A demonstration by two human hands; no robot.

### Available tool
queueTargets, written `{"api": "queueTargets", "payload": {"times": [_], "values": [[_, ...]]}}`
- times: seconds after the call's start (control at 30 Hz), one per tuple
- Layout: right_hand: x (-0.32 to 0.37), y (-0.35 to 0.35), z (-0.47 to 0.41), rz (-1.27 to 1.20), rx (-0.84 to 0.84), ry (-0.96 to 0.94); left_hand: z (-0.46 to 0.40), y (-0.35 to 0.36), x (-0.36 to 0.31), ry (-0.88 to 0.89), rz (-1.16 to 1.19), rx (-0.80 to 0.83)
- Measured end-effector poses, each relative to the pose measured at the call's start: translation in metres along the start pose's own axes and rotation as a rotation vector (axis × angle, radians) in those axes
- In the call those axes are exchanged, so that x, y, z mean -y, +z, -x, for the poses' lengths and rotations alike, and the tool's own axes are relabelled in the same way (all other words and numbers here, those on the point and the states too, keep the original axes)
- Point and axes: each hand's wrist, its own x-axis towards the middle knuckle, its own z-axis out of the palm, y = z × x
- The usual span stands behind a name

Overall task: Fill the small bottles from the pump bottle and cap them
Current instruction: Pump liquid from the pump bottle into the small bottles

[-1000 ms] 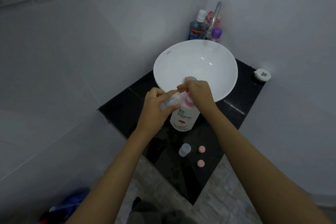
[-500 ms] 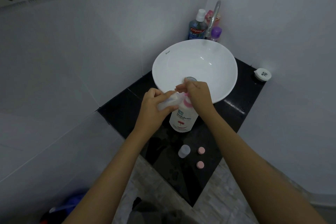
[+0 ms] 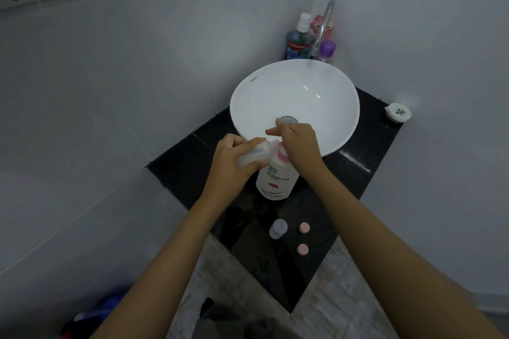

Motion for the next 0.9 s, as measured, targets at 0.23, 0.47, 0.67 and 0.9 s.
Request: {"api": "queueTargets", "payload": {"times": [0.23,0.47,0.67,0.9], "values": [[-0.002,-0.001,0.0,0.036,0.04,-0.001,0.003,0.001,0.001,-0.023,0.025,0.024],[-0.006,0.001,0.001,-0.06,-0.009,-0.034,0.001,0.0,0.0,-0.015,0.028,0.025],[-0.006,0.001,0.001,-0.004,0.015,-0.022,0.0,-0.002,-0.003,-0.021,0.019,0.028],[-0.004,0.0,0.004,-0.096,-0.018,-0.083,0.001,-0.003,-0.004,-0.013,0.034,0.038]]}}
